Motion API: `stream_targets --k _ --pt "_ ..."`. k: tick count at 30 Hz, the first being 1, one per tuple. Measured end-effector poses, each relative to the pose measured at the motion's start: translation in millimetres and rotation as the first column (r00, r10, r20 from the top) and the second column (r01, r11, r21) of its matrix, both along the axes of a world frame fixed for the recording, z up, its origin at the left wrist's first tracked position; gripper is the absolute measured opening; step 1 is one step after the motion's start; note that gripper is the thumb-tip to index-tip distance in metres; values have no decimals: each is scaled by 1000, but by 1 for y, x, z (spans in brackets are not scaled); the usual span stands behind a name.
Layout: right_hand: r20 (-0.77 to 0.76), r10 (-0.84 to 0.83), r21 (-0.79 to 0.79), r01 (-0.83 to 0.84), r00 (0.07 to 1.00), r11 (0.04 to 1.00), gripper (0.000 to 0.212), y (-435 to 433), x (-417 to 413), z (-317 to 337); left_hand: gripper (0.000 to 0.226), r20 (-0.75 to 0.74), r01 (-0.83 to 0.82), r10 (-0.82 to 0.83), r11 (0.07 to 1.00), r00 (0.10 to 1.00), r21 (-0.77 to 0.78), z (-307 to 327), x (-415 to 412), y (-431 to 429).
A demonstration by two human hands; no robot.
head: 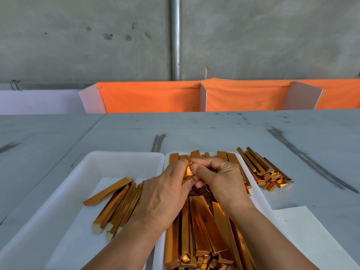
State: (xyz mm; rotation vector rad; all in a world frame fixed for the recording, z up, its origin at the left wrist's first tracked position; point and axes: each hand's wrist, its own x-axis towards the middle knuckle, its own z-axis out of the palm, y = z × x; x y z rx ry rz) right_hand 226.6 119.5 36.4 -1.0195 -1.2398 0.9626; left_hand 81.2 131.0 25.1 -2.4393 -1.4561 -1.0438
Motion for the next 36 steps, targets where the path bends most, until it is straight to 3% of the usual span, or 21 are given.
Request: stream_targets --k 9,13,15,18,21,24,30,36 --pt "30 -51 -42 52 998 998 10 1 -2 0 35 -12 21 -20 999 1000 47 -2 -2 2" --pt "11 -186 -71 187 982 980 7 5 3 0 67 -9 -41 42 999 999 32 -1 -5 5" --pt "-55 -262 -106 255 964 961 5 7 9 2 86 85 -73 73 997 994 -3 1 -8 7" --pt "-194 -291 -166 261 937 951 7 8 15 3 98 432 37 45 983 901 -180 2 -13 8" --pt "-293 -255 -208 198 921 958 8 8 16 4 86 771 374 -13 880 637 -294 -1 -16 10" --pt "-317 -230 -236 158 920 959 9 9 17 4 70 883 572 -21 769 468 -284 2 -17 13" --pt "-321 -175 -282 82 931 956 14 11 17 2 58 892 692 -112 675 437 -255 5 -19 12" --pt "-349 -113 -297 4 930 955 15 11 16 2 49 859 671 -151 695 488 -259 5 -17 8"
